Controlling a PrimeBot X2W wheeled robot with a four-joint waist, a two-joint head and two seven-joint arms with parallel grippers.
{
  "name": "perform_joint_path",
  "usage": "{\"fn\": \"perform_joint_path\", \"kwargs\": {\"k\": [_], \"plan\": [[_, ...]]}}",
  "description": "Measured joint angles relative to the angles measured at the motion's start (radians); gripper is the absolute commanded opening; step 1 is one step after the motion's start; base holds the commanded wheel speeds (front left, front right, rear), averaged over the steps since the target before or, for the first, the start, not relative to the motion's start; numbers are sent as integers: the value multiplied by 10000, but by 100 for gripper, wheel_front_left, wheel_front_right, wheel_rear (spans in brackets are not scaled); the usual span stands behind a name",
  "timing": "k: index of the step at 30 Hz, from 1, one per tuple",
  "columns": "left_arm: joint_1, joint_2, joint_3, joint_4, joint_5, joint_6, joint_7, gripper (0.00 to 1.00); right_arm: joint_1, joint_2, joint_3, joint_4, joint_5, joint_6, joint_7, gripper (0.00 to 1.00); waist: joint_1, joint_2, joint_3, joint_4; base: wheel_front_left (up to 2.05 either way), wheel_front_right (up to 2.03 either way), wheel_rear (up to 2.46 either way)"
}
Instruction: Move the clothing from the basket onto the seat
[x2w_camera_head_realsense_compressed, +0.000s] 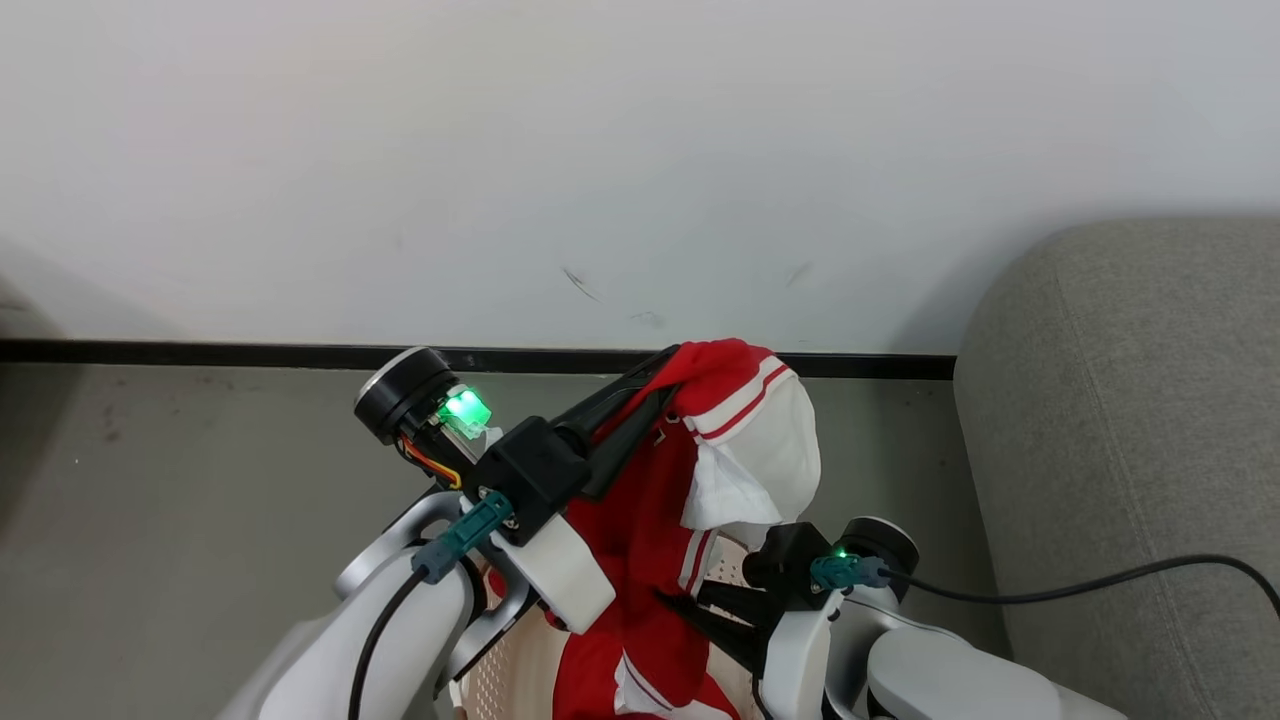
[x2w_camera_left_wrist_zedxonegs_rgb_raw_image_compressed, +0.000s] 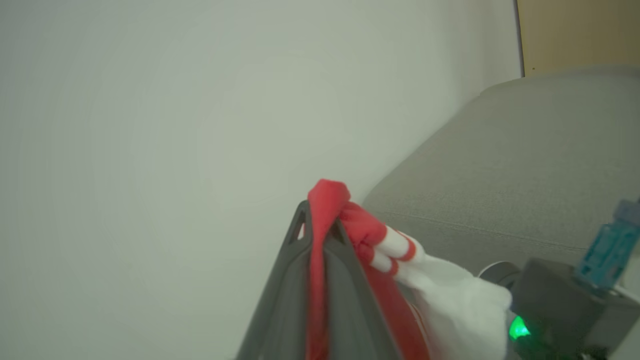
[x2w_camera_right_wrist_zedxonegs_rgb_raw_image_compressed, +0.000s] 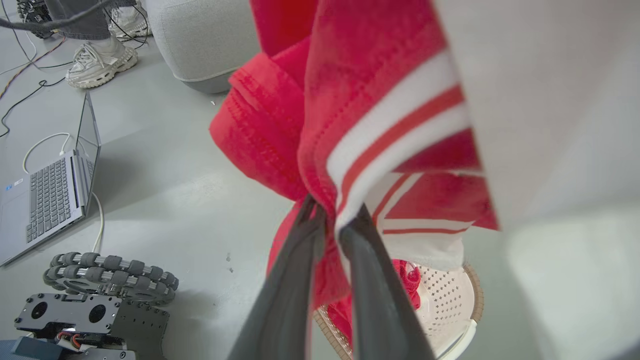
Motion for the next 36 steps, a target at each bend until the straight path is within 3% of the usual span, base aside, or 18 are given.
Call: {"fn": "perform_joint_path", "kwargs": {"k": [9,14,24,25,27,36], "plan": [[5,56,368,428,-203,36,4,0,-207,-61,61,140,73,0,-115,0,0,0,45,-248,0,0,0],[121,151,686,855,-462,180,4,0,-335,-424,-121,88,86,0,-173,0,0,0,65,-443,0,0,0],[835,211,1127,1486,-940,447,-161,2,-329,-997,-1983,-901,178,0,-174,0,0,0,15,-875,0,0,0],[900,173,1160,1519,-1070,447,-221,27,-325,-1045,-2144,-955,176,0,-174,0,0,0,7,-916,0,0,0],[1004,65,1191,1569,-1260,451,-299,100,-308,-1110,-2489,-1057,173,0,-176,0,0,0,-12,-998,0,0,0],[1401,-136,1225,1666,-1534,441,-729,100,26,-1415,-3831,-1555,-27,0,-190,0,0,0,-103,-1315,0,0,0]]}}
